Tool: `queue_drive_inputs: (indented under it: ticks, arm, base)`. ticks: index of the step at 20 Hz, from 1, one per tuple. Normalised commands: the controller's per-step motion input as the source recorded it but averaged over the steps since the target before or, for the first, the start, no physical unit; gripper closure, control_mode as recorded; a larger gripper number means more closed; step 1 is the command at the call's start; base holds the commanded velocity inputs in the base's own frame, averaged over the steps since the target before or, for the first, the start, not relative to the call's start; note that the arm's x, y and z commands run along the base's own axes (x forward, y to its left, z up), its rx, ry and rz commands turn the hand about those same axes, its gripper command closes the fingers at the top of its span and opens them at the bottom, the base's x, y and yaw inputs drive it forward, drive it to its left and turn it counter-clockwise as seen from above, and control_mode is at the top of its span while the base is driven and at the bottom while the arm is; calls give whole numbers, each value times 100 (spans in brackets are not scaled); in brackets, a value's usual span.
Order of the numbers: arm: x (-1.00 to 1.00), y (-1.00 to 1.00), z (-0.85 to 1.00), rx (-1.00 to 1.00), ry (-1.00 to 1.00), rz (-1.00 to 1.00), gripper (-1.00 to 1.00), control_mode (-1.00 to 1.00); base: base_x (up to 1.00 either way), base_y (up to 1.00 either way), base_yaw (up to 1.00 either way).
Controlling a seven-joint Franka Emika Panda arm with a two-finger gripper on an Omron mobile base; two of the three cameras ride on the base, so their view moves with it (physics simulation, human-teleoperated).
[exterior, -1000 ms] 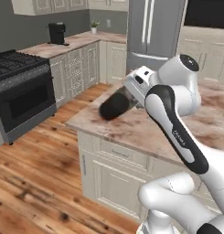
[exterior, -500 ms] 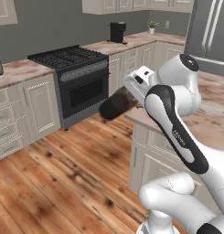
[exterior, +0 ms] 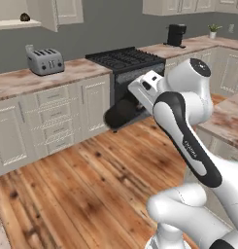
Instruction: Pick the candle and jar from the dining table and place them in the open cabinet. Close the cabinet after placing the objects.
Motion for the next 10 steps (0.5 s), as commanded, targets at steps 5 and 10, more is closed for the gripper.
queue_drive_inputs:
  ticks: [5, 10]
  arm:
    - [0, 0, 0, 0, 0, 0, 100, 100]
    - [0, 0, 0, 0, 0, 0, 100, 100]
  base:
    - [87, 50, 8]
    - [79, 53, 4]
